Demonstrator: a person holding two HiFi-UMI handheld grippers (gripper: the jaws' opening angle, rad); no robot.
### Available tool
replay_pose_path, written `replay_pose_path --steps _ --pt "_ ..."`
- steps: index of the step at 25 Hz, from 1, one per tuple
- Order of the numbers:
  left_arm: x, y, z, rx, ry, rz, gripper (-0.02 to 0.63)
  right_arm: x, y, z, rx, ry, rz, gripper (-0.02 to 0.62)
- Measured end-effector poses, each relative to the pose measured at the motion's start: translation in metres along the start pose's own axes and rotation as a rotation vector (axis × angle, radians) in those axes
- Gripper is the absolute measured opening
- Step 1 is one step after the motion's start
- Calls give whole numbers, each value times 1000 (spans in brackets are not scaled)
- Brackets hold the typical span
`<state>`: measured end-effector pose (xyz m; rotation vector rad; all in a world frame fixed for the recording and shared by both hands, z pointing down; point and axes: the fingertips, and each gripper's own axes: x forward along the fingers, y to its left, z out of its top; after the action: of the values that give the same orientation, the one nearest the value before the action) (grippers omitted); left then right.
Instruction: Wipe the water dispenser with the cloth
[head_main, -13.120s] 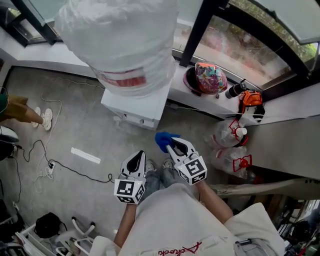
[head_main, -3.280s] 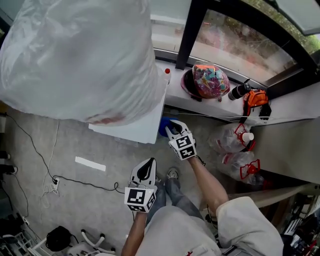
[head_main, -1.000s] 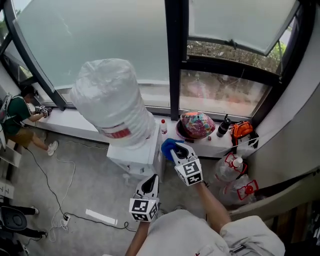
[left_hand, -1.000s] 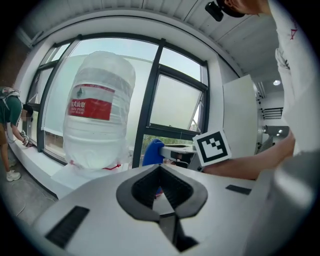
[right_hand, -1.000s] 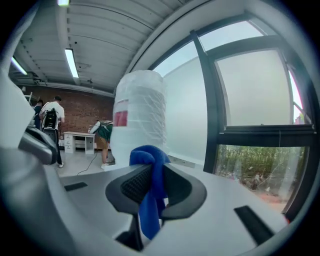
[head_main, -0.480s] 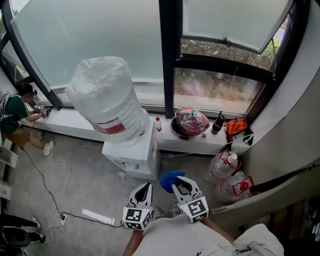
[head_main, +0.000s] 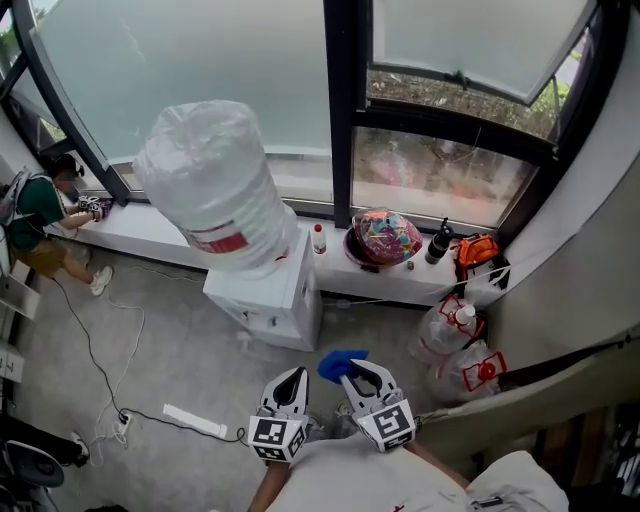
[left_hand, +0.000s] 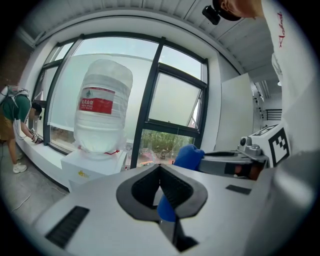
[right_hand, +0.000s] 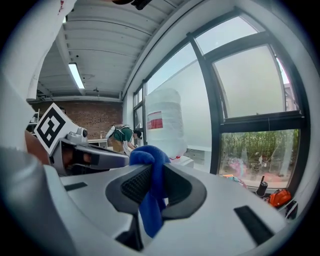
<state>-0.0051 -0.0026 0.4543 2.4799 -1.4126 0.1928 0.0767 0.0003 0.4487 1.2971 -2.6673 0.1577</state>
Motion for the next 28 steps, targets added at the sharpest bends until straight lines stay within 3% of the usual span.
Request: replay_pose_path --steps 8,18,28 --pt "-31 -6 -9 6 -9 -6 12 -16 38 -3 7 -5 29 75" --pt "-124 -7 -35 6 -22 -4 12 -46 139 -6 -3 -24 57 75" --pt "-200 -41 -76 -5 -28 -22 12 -107 202 -33 -24 -32 25 75"
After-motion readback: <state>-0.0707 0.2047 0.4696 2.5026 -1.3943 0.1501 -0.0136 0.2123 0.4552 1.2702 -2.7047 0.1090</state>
